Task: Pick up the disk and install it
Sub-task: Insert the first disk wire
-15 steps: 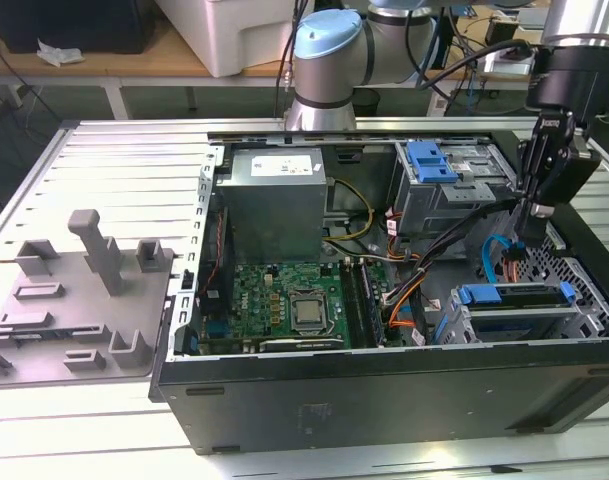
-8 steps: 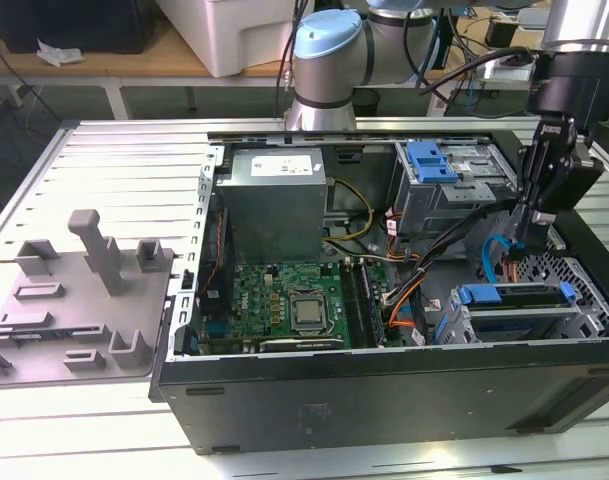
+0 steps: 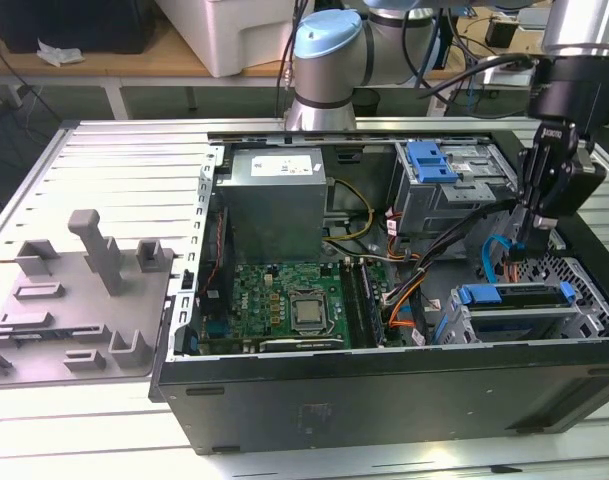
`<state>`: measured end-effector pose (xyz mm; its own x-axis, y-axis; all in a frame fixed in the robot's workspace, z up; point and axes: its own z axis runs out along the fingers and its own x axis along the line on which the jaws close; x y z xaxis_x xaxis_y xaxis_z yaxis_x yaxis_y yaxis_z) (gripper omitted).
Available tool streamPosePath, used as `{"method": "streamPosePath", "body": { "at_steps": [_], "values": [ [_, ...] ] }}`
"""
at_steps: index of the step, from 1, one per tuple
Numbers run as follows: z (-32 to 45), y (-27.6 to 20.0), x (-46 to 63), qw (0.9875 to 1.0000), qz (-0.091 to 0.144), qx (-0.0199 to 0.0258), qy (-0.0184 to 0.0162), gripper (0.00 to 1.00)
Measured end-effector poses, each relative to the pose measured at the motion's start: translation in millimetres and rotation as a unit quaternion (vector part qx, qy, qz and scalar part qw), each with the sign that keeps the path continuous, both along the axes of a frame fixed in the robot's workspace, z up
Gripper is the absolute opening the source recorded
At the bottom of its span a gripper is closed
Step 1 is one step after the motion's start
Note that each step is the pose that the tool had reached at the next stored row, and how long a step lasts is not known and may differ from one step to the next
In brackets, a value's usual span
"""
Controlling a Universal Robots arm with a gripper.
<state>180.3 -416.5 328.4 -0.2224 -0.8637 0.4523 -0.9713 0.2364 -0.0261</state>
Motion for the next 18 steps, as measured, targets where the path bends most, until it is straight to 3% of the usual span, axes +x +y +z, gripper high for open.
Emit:
{"method": "streamPosePath", "body": {
  "at_steps": [7,8,10,18],
  "values": [
    [0.2,-4.0,-4.2,1.0000,0.003,0.0067,-0.0050,0.16],
    [0.4,-4.7,-4.9,0.9999,0.003,0.0092,-0.0064,0.16],
    [2.1,-6.0,-6.0,0.9998,0.004,0.0189,-0.0104,0.16],
    [6.2,-11.7,-7.3,0.9988,0.005,0.0446,-0.0175,0.16]
  ]
}}
